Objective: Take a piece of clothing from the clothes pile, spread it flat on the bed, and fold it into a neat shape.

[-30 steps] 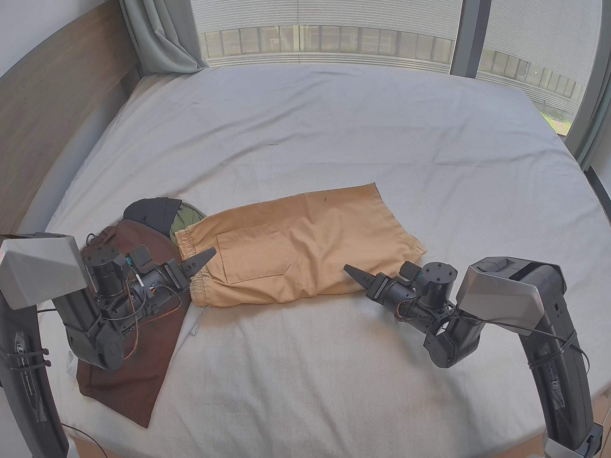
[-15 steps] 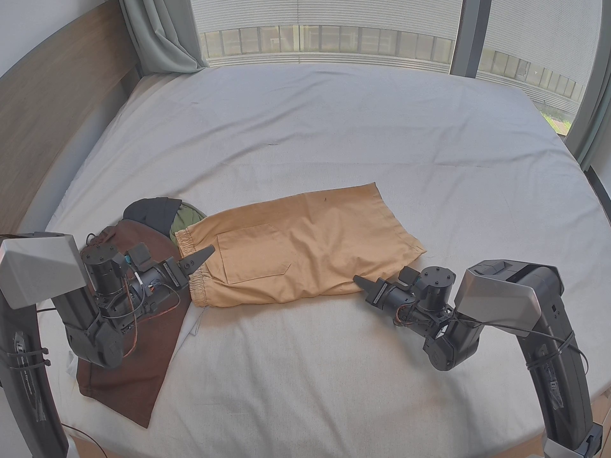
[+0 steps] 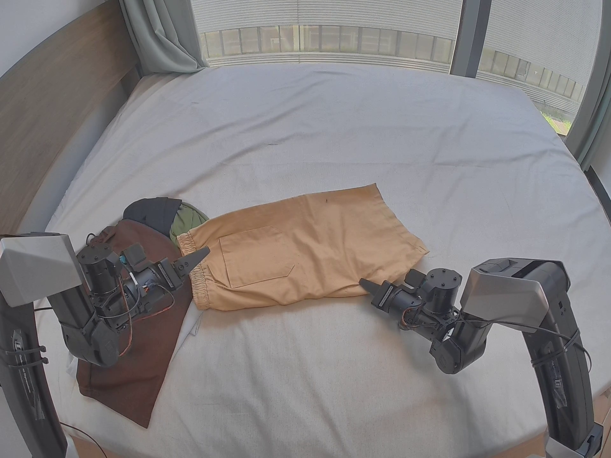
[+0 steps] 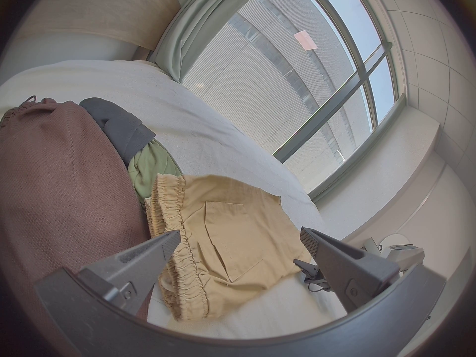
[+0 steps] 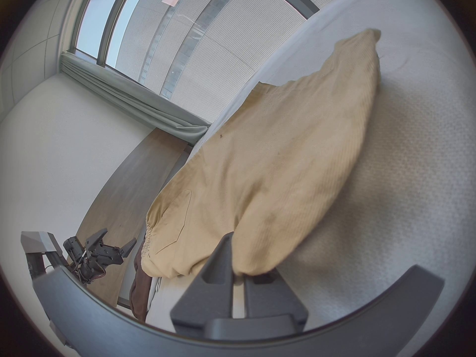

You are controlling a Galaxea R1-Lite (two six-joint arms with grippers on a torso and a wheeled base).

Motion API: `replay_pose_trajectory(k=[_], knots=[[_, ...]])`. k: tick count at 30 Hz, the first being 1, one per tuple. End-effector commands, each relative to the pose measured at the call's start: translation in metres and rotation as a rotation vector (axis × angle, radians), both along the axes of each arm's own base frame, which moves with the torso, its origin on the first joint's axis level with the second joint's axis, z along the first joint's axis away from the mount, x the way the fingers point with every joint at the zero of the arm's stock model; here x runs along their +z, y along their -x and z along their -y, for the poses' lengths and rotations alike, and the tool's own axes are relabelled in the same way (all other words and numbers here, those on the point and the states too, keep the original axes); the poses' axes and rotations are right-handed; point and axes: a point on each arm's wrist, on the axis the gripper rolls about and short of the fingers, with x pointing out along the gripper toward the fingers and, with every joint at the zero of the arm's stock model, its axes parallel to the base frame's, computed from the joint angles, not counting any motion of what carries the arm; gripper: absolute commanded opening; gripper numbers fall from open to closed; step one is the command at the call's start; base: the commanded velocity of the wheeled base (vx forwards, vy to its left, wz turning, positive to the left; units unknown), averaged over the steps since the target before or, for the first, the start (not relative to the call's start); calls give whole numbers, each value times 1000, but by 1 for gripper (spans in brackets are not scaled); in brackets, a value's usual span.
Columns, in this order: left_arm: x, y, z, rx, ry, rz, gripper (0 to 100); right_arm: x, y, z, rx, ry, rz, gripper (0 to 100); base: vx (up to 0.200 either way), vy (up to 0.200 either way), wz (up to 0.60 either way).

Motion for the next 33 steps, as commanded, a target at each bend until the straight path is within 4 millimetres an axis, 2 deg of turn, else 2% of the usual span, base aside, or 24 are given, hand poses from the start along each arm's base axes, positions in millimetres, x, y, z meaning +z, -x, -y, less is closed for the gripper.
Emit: replay_pose_trajectory(k=[1, 6, 17, 25, 33], knots=[[0, -1, -3, 7, -13, 11, 100, 12, 8, 2, -1, -1, 4, 0, 0, 0, 0], [-2, -1, -5, 7, -36, 16, 100, 15, 22, 6, 3, 22, -19, 0, 0, 0, 0], [1, -4, -9, 3, -76, 56, 100, 8, 49, 21, -34, 120, -80, 0, 0, 0, 0], [4, 1, -16, -85, -121, 96, 100, 23, 78, 31, -28, 156, -126, 0, 0, 0, 0], [5, 3, -14, -109, -117, 96, 100, 21, 104, 44, -85, 251, -187, 0, 0, 0, 0]])
